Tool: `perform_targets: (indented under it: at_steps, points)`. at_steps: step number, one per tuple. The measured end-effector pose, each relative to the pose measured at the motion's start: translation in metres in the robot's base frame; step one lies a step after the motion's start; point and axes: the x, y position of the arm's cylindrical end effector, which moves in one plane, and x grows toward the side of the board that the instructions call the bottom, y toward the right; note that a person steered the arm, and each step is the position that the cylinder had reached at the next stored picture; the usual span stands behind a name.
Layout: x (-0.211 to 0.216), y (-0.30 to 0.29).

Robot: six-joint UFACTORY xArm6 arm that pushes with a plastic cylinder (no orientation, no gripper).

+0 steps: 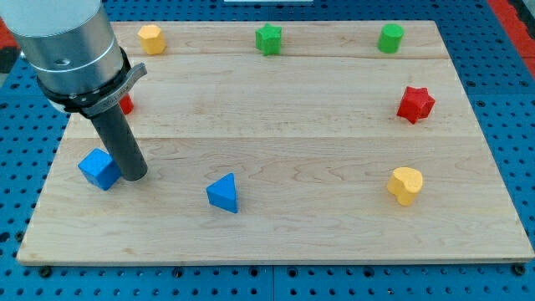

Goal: Place the triangle to the right of the blue cube

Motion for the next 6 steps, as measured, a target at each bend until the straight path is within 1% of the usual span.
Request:
perform_targets:
  at_steps: [2,3,4,5,6]
  points:
    - [-0.005,0.015]
    - [-0.036,0.062]
    - [-0.036,0.154]
    - [0.035,0.185]
    - [0.04,0.128]
